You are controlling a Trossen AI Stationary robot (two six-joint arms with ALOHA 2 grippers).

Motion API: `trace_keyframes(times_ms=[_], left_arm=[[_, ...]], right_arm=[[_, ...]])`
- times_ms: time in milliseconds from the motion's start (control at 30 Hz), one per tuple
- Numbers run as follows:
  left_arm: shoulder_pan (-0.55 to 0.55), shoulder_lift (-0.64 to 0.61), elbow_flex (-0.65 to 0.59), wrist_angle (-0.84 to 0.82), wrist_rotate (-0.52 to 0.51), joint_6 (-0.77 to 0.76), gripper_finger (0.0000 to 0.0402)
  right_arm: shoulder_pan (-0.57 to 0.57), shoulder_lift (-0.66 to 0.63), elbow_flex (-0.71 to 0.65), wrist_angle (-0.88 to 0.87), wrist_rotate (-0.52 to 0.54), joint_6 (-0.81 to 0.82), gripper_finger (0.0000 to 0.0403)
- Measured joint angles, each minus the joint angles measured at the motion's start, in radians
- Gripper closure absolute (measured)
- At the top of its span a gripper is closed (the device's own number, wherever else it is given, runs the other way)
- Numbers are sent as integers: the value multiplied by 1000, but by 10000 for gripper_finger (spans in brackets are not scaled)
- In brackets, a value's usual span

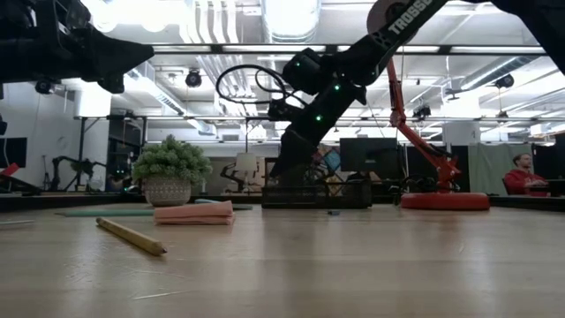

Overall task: Pick and place office supplies into organizer
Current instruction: Put the top light blue binder clip into the desk organizer

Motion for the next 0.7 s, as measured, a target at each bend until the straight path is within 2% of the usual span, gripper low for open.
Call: trace_keyframes(times_ms=[700], left_arm=[[0,0,0,0,0,0,402]], right_arm=[[-35,0,0,-87,9,-40,394]])
